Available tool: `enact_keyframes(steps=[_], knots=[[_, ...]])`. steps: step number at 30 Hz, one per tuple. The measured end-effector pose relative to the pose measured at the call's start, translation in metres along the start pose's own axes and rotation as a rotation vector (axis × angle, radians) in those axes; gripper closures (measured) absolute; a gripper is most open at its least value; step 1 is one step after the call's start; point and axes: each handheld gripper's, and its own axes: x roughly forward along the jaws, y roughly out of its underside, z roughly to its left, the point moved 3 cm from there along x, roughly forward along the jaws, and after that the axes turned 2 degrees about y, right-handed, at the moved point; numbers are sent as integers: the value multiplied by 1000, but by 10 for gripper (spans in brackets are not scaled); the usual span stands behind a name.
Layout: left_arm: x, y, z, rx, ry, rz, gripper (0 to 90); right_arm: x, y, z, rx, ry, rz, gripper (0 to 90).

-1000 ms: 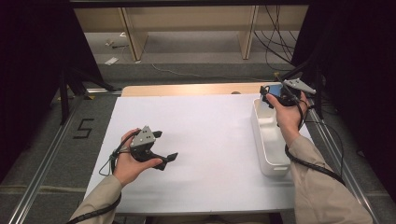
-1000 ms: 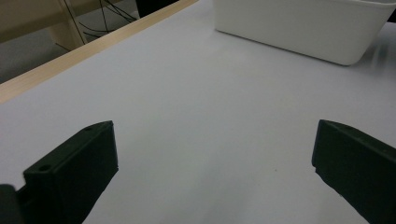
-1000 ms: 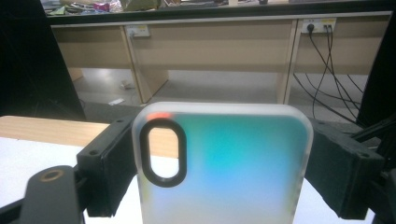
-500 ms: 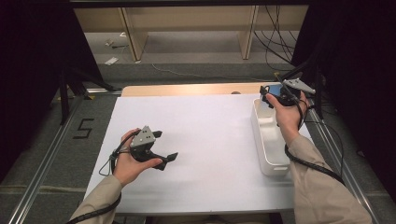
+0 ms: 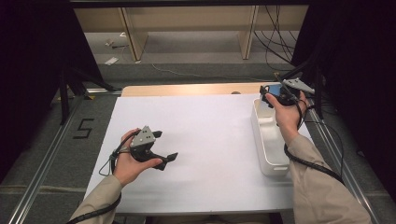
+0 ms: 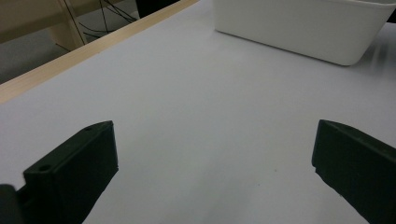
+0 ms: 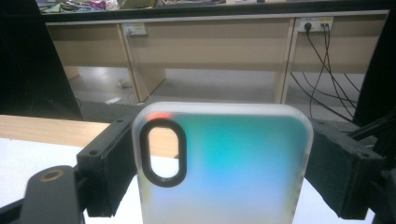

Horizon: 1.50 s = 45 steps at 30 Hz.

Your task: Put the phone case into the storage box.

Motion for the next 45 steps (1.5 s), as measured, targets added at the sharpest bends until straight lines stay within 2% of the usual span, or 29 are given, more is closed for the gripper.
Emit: enact_keyframes(steps=[14,45], knots=[[0,0,0,0,1,0,0,4,1,-2,1,9,5,178],[0,0,0,0,1,0,0,15,7,0,-32,31,39,177]])
